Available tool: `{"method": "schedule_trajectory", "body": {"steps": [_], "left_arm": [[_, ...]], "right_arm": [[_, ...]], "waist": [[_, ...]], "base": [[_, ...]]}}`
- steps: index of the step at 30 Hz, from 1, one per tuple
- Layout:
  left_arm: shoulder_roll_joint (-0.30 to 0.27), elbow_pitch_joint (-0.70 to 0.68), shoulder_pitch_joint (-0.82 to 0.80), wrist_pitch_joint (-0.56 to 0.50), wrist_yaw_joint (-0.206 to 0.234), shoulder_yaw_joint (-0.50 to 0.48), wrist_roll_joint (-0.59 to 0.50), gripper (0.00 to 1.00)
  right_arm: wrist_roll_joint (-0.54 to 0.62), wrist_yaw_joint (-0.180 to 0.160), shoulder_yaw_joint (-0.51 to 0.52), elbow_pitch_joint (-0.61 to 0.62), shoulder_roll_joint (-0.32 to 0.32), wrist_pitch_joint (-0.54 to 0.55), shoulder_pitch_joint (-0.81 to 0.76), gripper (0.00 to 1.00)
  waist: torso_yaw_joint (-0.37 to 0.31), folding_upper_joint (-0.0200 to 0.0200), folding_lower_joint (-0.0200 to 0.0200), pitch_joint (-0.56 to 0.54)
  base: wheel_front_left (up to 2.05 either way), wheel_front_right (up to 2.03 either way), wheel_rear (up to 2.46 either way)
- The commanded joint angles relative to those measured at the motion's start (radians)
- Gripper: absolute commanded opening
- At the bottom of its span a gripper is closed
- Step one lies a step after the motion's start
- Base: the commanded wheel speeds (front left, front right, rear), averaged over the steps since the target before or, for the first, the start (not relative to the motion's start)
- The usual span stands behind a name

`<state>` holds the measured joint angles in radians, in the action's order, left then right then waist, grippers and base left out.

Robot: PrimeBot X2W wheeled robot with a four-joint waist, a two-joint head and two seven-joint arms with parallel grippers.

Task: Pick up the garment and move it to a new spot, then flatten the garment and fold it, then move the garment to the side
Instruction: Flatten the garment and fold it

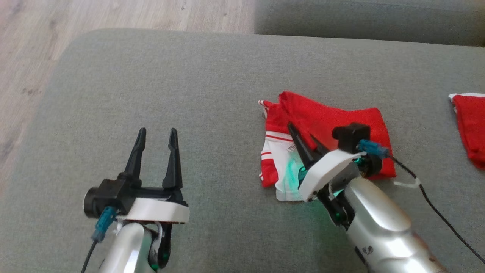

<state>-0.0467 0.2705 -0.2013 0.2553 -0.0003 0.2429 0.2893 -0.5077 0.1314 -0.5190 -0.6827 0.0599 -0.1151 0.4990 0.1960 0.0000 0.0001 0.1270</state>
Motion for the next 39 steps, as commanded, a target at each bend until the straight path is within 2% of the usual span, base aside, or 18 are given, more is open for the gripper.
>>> {"method": "schedule_trajectory", "body": {"steps": [1, 9, 10, 11, 16, 20, 22, 27, 29, 33, 39], "left_arm": [[-0.004, -0.029, -0.054, 0.006, 0.001, -0.021, 0.005, 1.0], [-0.004, -0.029, -0.062, 0.006, 0.007, -0.011, 0.013, 1.0], [-0.004, -0.028, -0.063, 0.006, 0.008, -0.009, 0.014, 1.0], [-0.004, -0.027, -0.064, 0.006, 0.009, -0.008, 0.015, 1.0], [-0.004, -0.022, -0.066, 0.006, 0.011, -0.011, 0.016, 1.0], [-0.004, -0.02, -0.061, 0.006, 0.009, -0.02, 0.012, 1.0], [-0.004, -0.02, -0.056, 0.006, 0.008, -0.025, 0.01, 1.0], [-0.004, -0.032, -0.037, 0.006, 0.01, -0.045, -0.001, 1.0], [-0.004, -0.038, -0.029, 0.006, 0.01, -0.055, -0.003, 1.0], [-0.004, -0.05, -0.014, 0.006, 0.011, -0.071, -0.012, 1.0], [-0.004, -0.06, 0.017, 0.006, 0.011, -0.081, -0.008, 1.0]], "right_arm": [[0.0, -0.001, -0.029, 0.009, -0.01, -0.016, 0.028, 0.0], [-0.059, -0.001, -0.113, -0.067, -0.01, -0.037, 0.04, 0.0], [-0.069, -0.001, -0.127, -0.069, -0.01, -0.04, 0.042, 0.47], [-0.083, -0.001, -0.15, -0.064, -0.01, -0.038, 0.044, 1.0], [-0.147, -0.001, -0.2, -0.034, -0.01, -0.08, 0.073, 1.0], [-0.167, -0.001, -0.177, -0.024, -0.01, -0.123, 0.113, 1.0], [-0.14, -0.001, -0.146, -0.024, -0.01, -0.138, 0.136, 1.0], [0.061, -0.001, 0.094, 0.032, -0.01, -0.146, 0.129, 1.0], [0.18, -0.001, 0.194, 0.089, -0.01, -0.146, 0.09, 1.0], [0.342, -0.001, 0.343, 0.223, -0.01, -0.146, -0.042, 1.0], [0.429, -0.001, 0.476, 0.365, -0.01, -0.146, -0.23, 1.0]], "waist": [[0.009, 0.0, -0.0001, 0.009], [0.026, 0.0, -0.0001, 0.029], [0.027, 0.0, -0.0001, 0.031], [0.028, 0.0, -0.0001, 0.032], [0.023, 0.0, -0.0001, 0.024], [0.007, 0.0, -0.0001, 0.006], [-0.004, 0.0, -0.0001, -0.006], [-0.046, 0.0, -0.0001, -0.035], [-0.063, 0.0, -0.0001, -0.039], [-0.087, 0.0, -0.0001, -0.042], [-0.108, 0.0, -0.0001, -0.044]], "base": [[0.0, 0.0, 0.0], [0.0, 0.0, 0.0], [0.0, 0.0, 0.0], [0.0, 0.0, 0.0], [0.0, 0.0, 0.0], [0.0, 0.0, 0.0], [0.0, 0.0, 0.0], [0.0, 0.0, 0.0], [0.0, 0.0, 0.0], [0.0, 0.0, 0.0], [0.0, 0.0, 0.0]]}}
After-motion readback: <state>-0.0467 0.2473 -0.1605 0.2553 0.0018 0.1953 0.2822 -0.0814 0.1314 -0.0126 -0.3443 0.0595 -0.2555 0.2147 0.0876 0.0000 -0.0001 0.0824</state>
